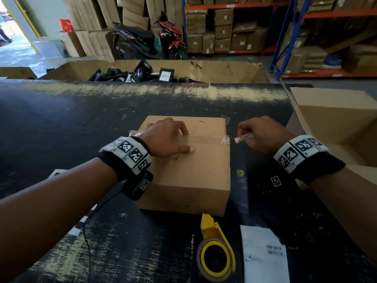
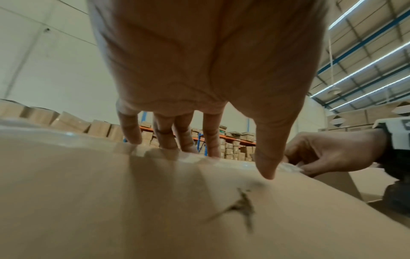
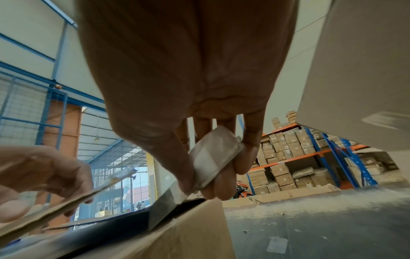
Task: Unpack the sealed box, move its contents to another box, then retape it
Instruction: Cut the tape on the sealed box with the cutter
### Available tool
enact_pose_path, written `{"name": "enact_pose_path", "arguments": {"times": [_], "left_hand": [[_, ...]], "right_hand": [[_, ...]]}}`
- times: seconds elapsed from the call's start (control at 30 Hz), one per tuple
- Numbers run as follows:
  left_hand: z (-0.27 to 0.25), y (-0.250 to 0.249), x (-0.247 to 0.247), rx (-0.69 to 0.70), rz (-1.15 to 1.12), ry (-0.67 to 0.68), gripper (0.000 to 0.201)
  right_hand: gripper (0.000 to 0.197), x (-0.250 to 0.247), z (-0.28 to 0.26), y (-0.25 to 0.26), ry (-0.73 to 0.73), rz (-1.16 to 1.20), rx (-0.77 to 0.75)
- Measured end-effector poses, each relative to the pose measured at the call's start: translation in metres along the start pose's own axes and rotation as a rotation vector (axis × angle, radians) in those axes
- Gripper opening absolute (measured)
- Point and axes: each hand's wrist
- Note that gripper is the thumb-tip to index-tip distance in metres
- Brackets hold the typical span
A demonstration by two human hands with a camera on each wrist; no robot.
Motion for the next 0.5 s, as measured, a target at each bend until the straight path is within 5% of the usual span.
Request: {"name": "enact_pose_path", "arguments": {"times": [0.23,0.4,0.5], "left_hand": [[0.0,-0.031,0.024,0.156,-0.08,-0.082,0.053],[-0.007,-0.029,0.043,0.182,-0.105,-0.172,0.058],[-0.013,-0.023,0.054,0.158,-0.085,-0.189,0.063]], "right_hand": [[0.012,0.015,-0.02,-0.004,0.015,0.122,0.123],[0.009,0.038,-0.046,-0.002,-0.149,0.415,0.341],[0.013,0.064,-0.066,0.009,-0.12,0.488,0.465]]}}
Point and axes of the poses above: each hand's wrist, its own z-axis towards the middle knuckle, its own x-axis out of the palm, y = z × x, and after that the axes turned 15 degrees about -z, right-handed
